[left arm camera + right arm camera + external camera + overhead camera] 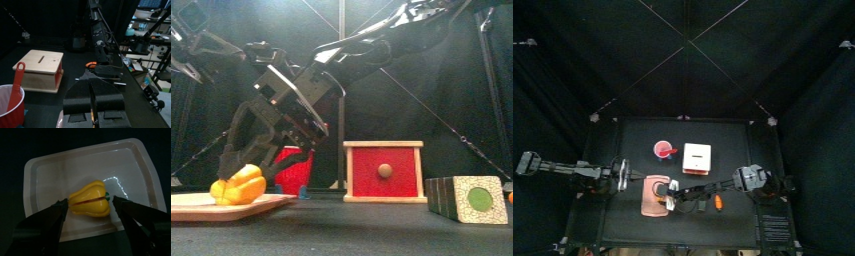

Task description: Place squash on plate

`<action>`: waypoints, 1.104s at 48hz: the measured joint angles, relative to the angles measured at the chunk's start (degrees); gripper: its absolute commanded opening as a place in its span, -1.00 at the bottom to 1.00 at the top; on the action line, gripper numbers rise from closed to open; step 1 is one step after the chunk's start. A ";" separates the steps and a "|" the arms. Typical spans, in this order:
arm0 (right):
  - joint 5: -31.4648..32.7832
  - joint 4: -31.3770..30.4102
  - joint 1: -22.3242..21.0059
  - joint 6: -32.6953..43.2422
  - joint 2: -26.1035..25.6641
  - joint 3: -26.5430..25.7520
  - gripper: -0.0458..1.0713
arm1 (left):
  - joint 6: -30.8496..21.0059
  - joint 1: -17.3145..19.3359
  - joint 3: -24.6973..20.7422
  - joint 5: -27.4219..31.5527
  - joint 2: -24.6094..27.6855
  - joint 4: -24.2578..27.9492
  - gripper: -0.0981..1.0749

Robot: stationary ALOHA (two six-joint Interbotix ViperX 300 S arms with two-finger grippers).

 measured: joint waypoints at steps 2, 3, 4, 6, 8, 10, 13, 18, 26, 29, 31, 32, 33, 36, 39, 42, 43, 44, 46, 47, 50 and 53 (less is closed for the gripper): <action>0.00 0.00 0.00 0.00 0.00 -0.09 0.87 | 0.00 0.00 0.00 0.00 0.00 0.00 -0.87; 0.00 0.00 0.09 0.00 0.00 -0.09 0.87 | 0.00 0.09 0.00 0.00 0.00 0.00 -0.87; 0.09 0.00 0.00 0.00 0.00 -0.09 0.87 | 0.00 0.09 0.00 0.00 0.00 -0.09 -0.87; 0.09 0.00 0.09 0.00 0.00 -0.09 0.87 | 0.00 0.09 0.00 0.00 0.00 0.00 -0.87; 0.18 0.00 0.09 0.00 0.00 -0.09 0.87 | -0.09 0.00 0.00 0.00 0.00 0.00 -0.87; 0.35 0.00 0.09 -0.18 0.00 -0.09 0.87 | 0.00 0.09 0.00 0.00 0.09 0.00 -0.87; 0.88 0.00 0.18 -0.70 -0.09 -0.09 0.87 | 0.00 0.00 0.00 0.00 0.00 0.00 -0.87; 1.93 -0.09 0.53 -0.70 -0.62 -0.09 0.87 | 0.00 0.00 0.00 0.00 0.00 0.00 -0.87; 2.46 -1.14 1.23 -0.79 -3.08 -0.09 0.87 | 0.00 0.09 0.00 0.00 0.00 0.00 -0.87; 2.55 -1.49 1.58 -0.79 -3.78 -0.09 0.87 | 0.00 0.26 0.00 0.00 0.00 0.00 -0.87; 2.72 -1.67 1.76 -0.79 -4.31 0.00 0.87 | 0.00 0.26 0.00 0.00 0.00 0.00 -0.87; 2.90 -1.85 1.85 -0.79 -4.75 0.00 0.87 | 0.00 0.26 0.00 0.00 0.09 0.00 -0.87; 3.16 -1.93 1.85 -0.88 -5.01 0.09 0.87 | 0.00 0.26 0.00 0.00 0.00 0.00 -0.87; 4.31 -2.11 2.02 -0.88 -6.50 0.70 0.87 | 0.00 0.18 0.00 0.00 0.00 0.00 -0.87; 5.80 -2.55 2.11 -1.05 -8.17 1.49 0.87 | 0.00 0.26 0.00 0.00 0.00 0.00 -0.87; 7.38 -3.43 2.11 -0.88 -10.63 3.16 0.87 | 0.00 0.26 0.00 0.00 0.00 0.00 -0.87; 7.65 -3.78 2.11 -0.62 -11.43 3.69 0.87 | 0.00 0.26 0.00 0.00 0.00 0.00 -0.87; 7.73 -4.31 2.11 -0.26 -12.39 4.31 0.87 | 0.00 0.26 0.00 0.00 0.00 0.00 -0.87; 7.82 -5.01 2.11 0.09 -14.06 5.45 0.87 | 0.00 0.26 0.00 0.00 0.00 -0.09 -0.87; 7.91 -5.36 2.11 0.18 -14.85 6.06 0.87 | 0.00 0.26 0.00 0.00 0.09 0.00 -0.87; 7.91 -5.89 2.11 0.18 -16.44 7.65 0.87 | -0.09 0.26 0.00 0.00 0.09 0.00 -0.87; 7.91 -5.89 2.20 0.18 -17.58 9.14 0.86 | 0.00 0.26 0.00 0.00 0.00 -0.09 -0.87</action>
